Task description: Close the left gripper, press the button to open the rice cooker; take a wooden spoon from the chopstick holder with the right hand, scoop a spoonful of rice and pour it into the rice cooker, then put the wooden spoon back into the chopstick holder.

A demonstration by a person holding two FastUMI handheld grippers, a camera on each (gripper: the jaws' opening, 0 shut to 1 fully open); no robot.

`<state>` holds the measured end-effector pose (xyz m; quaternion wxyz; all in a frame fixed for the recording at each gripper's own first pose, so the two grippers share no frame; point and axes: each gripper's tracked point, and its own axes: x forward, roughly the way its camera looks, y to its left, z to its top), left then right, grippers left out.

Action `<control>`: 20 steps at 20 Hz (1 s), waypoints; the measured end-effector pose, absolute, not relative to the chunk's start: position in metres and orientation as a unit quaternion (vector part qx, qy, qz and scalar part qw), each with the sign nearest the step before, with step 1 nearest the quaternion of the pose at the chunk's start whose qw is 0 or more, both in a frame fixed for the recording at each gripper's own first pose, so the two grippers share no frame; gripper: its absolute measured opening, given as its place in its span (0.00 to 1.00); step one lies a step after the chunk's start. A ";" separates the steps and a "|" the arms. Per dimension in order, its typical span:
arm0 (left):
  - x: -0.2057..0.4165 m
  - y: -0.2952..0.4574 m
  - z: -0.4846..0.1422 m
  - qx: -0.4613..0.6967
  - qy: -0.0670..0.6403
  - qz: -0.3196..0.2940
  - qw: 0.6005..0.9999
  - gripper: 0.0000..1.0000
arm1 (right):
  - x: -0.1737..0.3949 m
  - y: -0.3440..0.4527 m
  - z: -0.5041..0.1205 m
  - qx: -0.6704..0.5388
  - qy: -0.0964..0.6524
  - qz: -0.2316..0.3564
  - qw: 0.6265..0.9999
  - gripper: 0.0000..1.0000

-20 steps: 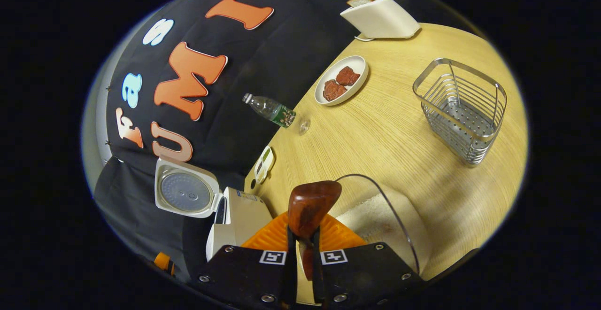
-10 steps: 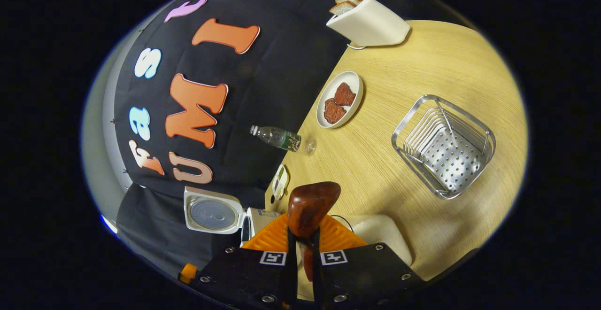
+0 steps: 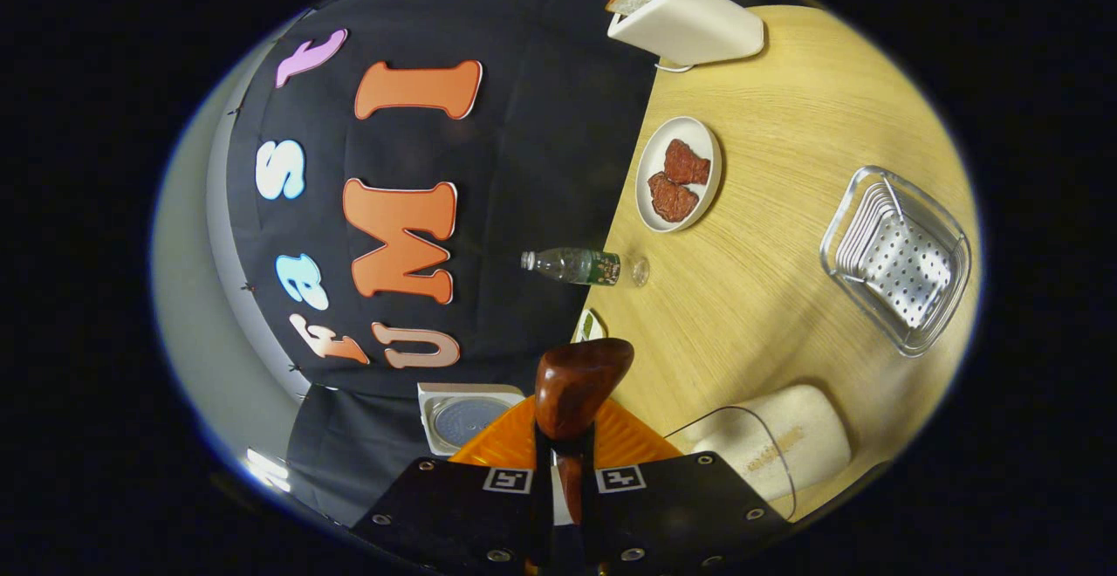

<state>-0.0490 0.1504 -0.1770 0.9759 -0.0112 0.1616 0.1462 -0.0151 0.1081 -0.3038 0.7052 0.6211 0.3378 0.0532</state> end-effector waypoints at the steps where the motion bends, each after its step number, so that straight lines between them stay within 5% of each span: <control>1: -0.050 0.157 -0.176 -0.013 0.161 0.152 0.975 0.89 | -0.011 0.115 -0.296 0.624 0.335 0.058 0.704 0.12; 15: -0.052 0.256 -0.184 -0.008 0.153 0.184 0.971 0.92 | 0.085 0.303 -0.223 0.617 0.341 0.142 0.695 0.12; 20: -0.056 0.280 -0.187 -0.001 0.156 0.194 0.969 0.97 | 0.114 0.368 -0.232 0.541 0.355 0.163 0.745 0.12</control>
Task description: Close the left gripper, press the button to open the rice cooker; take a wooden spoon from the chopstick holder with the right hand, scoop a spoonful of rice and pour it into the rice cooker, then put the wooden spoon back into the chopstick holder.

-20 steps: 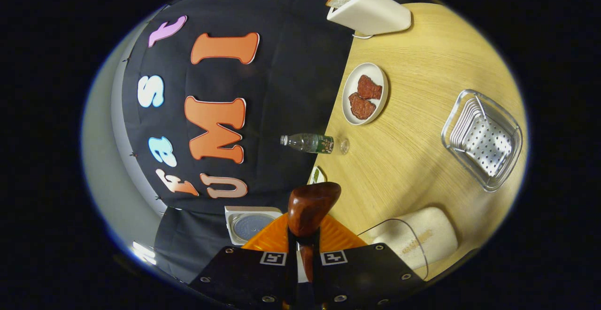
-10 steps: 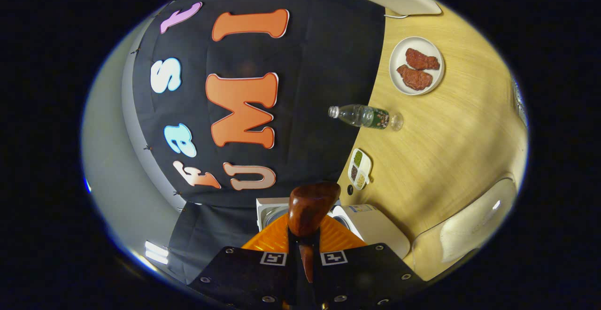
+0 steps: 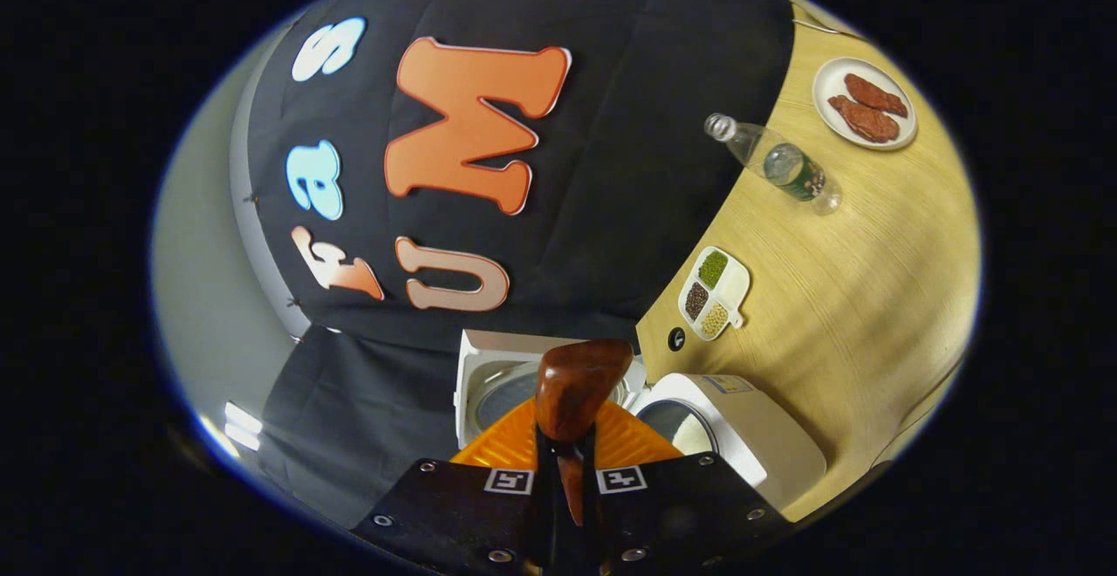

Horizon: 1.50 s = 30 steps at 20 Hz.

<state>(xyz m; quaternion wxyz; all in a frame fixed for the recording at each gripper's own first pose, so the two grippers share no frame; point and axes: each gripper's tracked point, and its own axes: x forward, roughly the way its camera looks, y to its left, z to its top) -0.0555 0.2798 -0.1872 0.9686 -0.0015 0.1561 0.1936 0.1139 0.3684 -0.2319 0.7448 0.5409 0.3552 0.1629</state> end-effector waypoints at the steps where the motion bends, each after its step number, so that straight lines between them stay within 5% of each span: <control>1: -0.056 0.284 -0.189 -0.003 0.157 0.197 0.968 0.97 | 0.118 0.379 -0.234 0.516 0.357 0.167 0.761 0.12; 11: -0.075 0.310 -0.206 -0.010 0.176 0.239 0.955 0.96 | 0.125 0.454 -0.237 0.235 0.304 0.234 0.893 0.12; 30: -0.083 0.300 -0.210 -0.012 0.181 0.248 0.952 0.96 | 0.099 0.499 -0.187 -0.016 0.175 0.375 0.910 0.12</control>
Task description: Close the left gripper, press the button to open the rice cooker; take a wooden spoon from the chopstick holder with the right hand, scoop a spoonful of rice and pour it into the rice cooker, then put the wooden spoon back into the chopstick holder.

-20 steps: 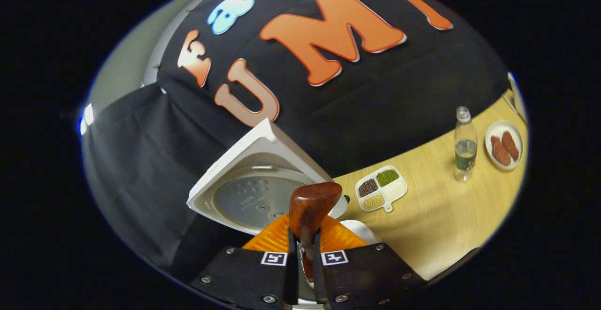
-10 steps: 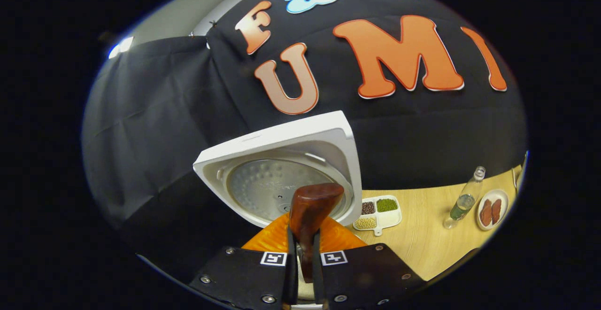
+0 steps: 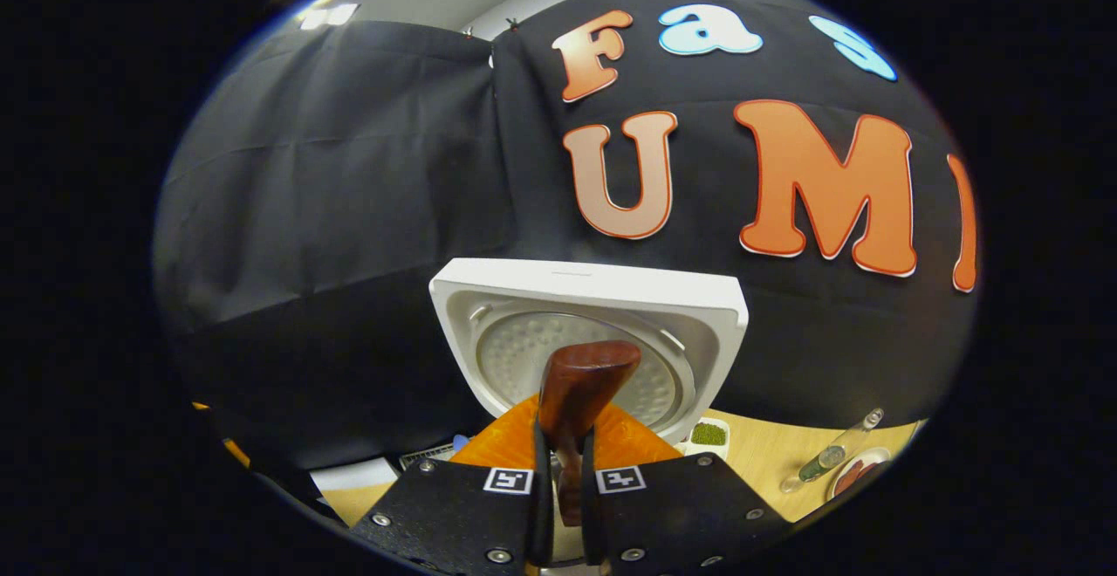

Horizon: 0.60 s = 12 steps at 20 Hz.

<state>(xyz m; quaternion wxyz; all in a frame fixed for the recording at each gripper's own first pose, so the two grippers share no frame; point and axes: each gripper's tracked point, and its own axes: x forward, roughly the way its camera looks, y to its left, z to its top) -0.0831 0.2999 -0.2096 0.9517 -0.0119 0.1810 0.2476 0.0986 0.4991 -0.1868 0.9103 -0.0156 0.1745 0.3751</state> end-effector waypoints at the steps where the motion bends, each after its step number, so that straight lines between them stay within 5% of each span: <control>1: -0.083 0.300 -0.209 -0.012 0.180 0.249 0.951 0.96 | 0.096 0.502 -0.185 -0.024 0.168 0.383 0.908 0.12; 7: -0.090 0.295 -0.206 -0.008 0.178 0.257 0.950 0.96 | 0.083 0.506 -0.174 -0.057 0.133 0.413 0.899 0.12; 12: -0.093 0.282 -0.198 -0.010 0.169 0.256 0.952 0.97 | 0.091 0.474 -0.173 0.056 0.186 0.391 0.899 0.12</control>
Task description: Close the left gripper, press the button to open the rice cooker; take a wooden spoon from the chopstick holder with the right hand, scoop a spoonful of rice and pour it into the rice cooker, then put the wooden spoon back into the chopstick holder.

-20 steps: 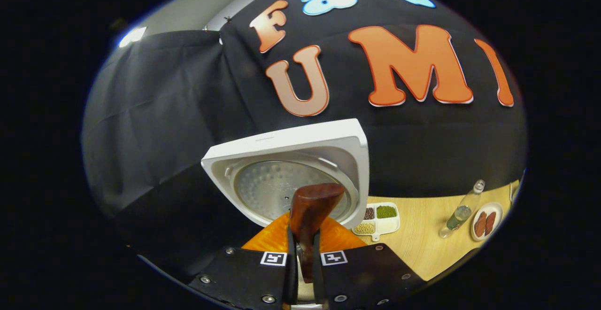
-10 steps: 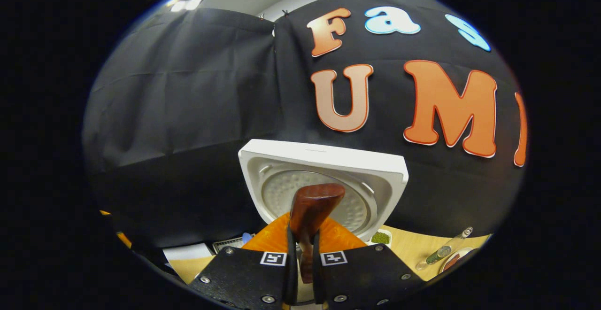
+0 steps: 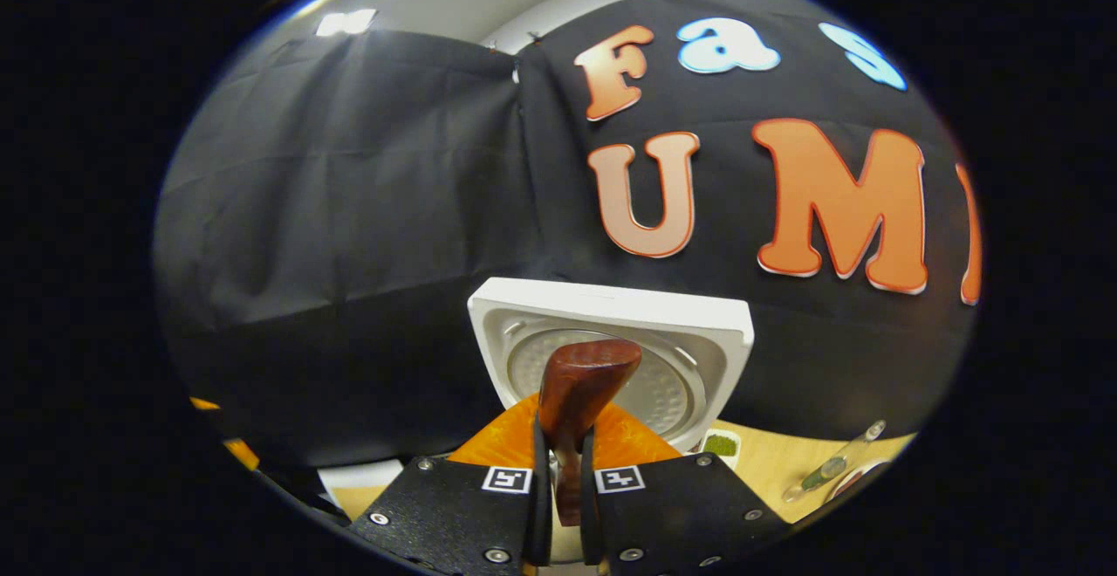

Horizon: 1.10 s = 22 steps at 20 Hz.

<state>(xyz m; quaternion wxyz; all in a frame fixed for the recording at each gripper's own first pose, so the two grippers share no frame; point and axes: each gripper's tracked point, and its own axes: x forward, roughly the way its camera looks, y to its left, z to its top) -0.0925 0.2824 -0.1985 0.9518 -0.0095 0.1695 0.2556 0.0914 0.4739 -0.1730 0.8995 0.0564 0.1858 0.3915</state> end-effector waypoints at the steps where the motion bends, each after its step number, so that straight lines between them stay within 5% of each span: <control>1: -0.093 0.277 -0.198 -0.011 0.169 0.254 0.952 0.96 | 0.094 0.459 -0.172 0.086 0.200 0.383 0.898 0.12; 9: -0.081 0.215 -0.192 -0.017 0.161 0.212 0.964 0.96 | 0.092 0.276 -0.176 0.240 0.250 0.273 0.898 0.12; 22: -0.032 0.094 -0.172 -0.003 0.167 0.113 0.979 0.96 | 0.030 -0.035 -0.237 0.289 0.257 0.037 0.922 0.12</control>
